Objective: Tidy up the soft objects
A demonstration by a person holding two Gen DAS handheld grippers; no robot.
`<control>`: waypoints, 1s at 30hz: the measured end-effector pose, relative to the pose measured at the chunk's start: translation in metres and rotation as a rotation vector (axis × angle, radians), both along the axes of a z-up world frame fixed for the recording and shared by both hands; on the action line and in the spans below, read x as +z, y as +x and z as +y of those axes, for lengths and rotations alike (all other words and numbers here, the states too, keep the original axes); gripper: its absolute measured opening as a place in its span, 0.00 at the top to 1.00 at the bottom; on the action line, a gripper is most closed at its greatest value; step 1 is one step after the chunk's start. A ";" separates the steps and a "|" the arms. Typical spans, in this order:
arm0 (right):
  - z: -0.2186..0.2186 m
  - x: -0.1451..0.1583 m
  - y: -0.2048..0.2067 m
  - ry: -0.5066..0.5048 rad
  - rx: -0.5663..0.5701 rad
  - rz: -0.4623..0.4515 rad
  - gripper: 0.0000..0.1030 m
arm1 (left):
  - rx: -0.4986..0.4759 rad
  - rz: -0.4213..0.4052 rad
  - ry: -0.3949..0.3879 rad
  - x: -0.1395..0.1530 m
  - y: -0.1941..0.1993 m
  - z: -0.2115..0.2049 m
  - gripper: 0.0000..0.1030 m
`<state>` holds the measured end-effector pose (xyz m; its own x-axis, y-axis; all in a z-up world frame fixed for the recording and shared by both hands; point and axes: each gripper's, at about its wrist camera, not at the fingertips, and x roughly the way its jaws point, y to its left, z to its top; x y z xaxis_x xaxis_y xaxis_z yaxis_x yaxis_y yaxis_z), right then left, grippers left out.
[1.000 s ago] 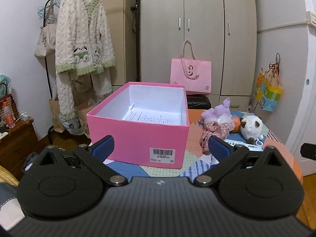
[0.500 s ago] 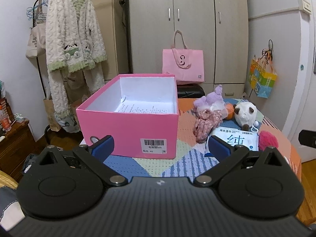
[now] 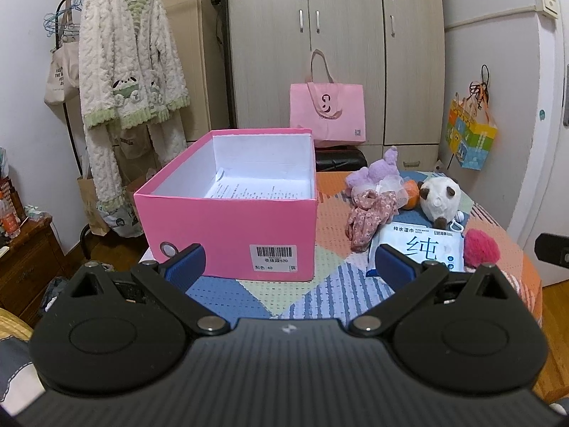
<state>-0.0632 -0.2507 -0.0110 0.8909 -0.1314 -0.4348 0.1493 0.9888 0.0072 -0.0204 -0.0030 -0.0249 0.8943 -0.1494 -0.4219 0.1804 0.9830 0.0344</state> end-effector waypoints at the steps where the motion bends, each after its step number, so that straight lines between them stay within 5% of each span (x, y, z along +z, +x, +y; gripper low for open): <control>1: 0.000 0.000 0.000 -0.001 0.001 -0.001 0.00 | -0.002 0.000 0.003 0.000 0.000 -0.001 0.00; 18: -0.007 0.006 0.005 0.012 0.156 -0.018 0.00 | -0.096 0.047 0.027 0.017 0.020 -0.024 0.00; 24: -0.019 -0.019 0.022 0.034 0.221 -0.152 0.00 | -0.100 -0.046 0.030 0.023 0.034 -0.042 0.00; 27: -0.026 -0.030 0.043 0.052 0.227 -0.128 0.00 | -0.104 -0.083 0.068 0.020 0.048 -0.058 0.00; 30: -0.031 -0.039 0.056 0.054 0.274 -0.107 0.00 | -0.178 -0.036 0.074 0.014 0.062 -0.070 0.01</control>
